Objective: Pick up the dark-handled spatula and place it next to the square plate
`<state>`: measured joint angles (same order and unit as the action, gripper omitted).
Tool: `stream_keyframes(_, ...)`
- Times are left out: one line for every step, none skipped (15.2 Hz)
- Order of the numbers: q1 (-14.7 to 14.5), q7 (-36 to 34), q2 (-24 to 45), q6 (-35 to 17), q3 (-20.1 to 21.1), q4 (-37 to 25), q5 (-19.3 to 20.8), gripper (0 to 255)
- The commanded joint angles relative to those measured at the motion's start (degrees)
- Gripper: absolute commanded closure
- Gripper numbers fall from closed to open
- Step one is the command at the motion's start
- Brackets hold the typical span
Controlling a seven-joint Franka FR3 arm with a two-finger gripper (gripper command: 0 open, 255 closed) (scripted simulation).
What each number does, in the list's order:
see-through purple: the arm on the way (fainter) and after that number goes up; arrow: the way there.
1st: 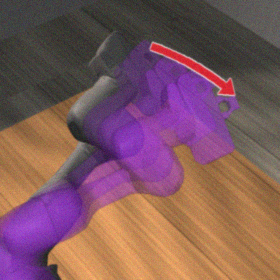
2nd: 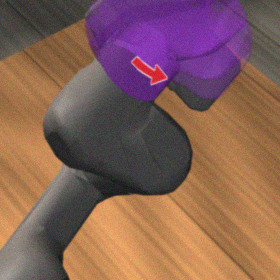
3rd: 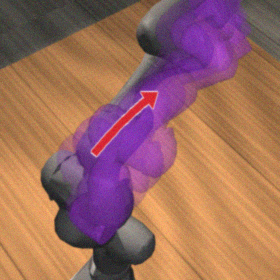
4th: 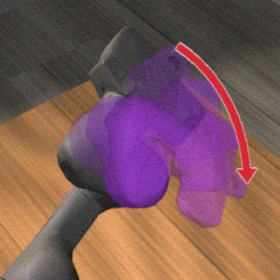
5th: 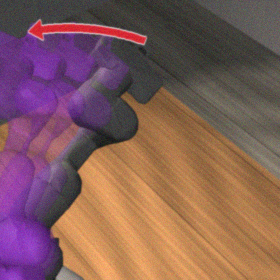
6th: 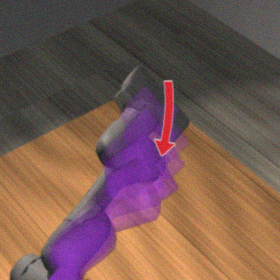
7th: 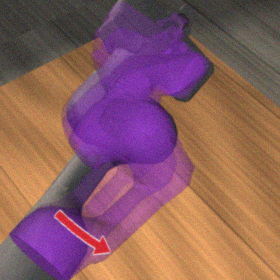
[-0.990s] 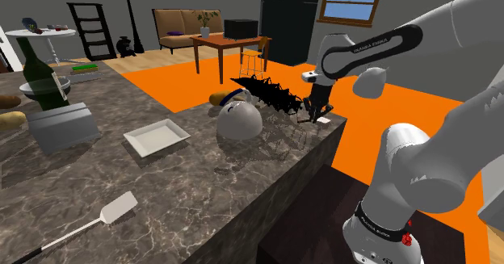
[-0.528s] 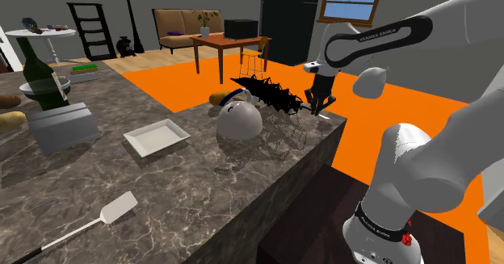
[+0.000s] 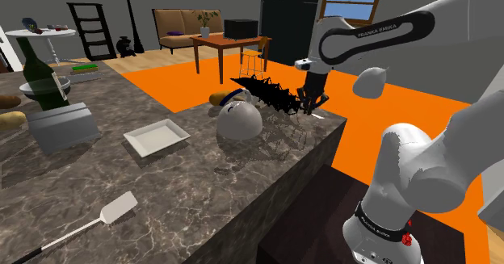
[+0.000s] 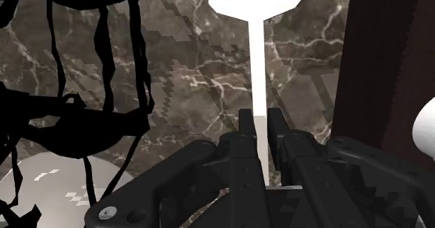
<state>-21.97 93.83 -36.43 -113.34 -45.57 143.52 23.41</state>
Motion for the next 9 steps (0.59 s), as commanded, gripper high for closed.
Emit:
stream_keyframes(-1.03, -3.13, -0.17, -0.42, 2.52, 1.17, -1.16, 255)
stream_keyframes(-1.68, -4.54, -0.05, -0.73, 3.59, 1.59, -1.77, 255)
stream_keyframes(-2.37, -5.92, 0.14, -1.05, 4.64, 1.93, -2.42, 255)
stream_keyframes(-3.11, -7.29, 0.41, -1.4, 5.64, 2.21, -3.08, 255)
stream_keyframes(-3.88, -8.63, 0.75, -1.76, 6.64, 2.41, -3.78, 255)
stream_keyframes(-4.7, -9.96, 1.15, -2.14, 7.6, 2.55, -4.5, 255)
stream_keyframes(-5.56, -11.27, 1.63, -2.53, 8.52, 2.62, -5.23, 255)
stream_keyframes(-6.43, -12.54, 2.18, -2.94, 9.44, 2.62, -5.99, 255)
stream_keyframes(-7.34, -13.79, 2.8, -3.35, 10.32, 2.55, -6.76, 255)
